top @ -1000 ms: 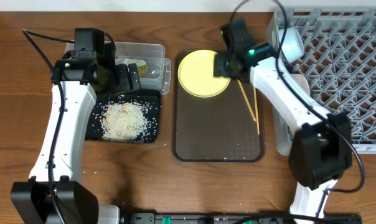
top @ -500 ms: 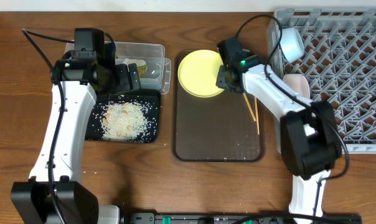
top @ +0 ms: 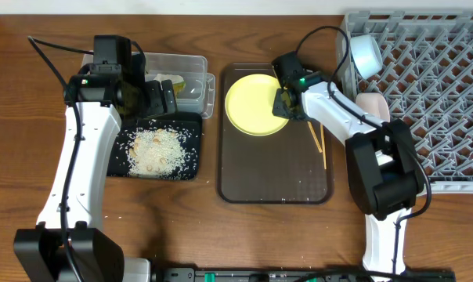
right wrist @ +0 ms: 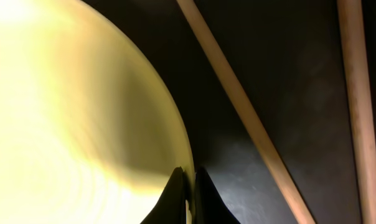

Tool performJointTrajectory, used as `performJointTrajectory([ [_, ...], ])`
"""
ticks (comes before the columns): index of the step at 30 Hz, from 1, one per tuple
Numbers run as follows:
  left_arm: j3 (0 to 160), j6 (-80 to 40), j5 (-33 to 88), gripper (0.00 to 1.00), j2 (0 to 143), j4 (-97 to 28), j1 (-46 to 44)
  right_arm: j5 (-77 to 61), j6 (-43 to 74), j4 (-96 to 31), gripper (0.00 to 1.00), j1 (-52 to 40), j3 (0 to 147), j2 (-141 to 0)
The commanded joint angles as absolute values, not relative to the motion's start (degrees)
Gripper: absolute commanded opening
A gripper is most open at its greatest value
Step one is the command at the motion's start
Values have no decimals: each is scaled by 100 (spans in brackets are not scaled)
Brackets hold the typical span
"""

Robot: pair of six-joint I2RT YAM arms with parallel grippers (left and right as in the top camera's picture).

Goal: Sort waste into correct bins and load items into the dishwasher rack
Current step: 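Grasp the edge of the yellow plate with the right gripper, then lift the yellow plate and stand it upright in the dish rack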

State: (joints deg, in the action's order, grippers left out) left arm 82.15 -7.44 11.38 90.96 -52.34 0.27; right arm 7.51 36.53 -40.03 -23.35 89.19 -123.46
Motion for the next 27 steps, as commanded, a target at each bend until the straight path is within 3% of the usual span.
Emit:
performJointTrajectory([
  [1, 8294, -711, 1085, 95, 9091, -5247, 47, 878, 3485, -4265, 1, -2202, 8945, -12068],
  [7, 8296, -711, 1085, 95, 9091, -5247, 47, 1164, 2471, -4416, 1, -1927, 9150, -10704],
  [16, 8296, -709, 1087, 95, 9091, -5247, 47, 3448, 631, -4602, 1, -1334, 9148, -8674],
  [22, 8294, -711, 1085, 95, 9091, -5247, 47, 5118, -456, -4604, 1, -777, 9131, -8486],
  [27, 8294, -711, 1087, 95, 9091, -5247, 47, 5339, -1090, -4558, 1, -405, 9107, -8687],
])
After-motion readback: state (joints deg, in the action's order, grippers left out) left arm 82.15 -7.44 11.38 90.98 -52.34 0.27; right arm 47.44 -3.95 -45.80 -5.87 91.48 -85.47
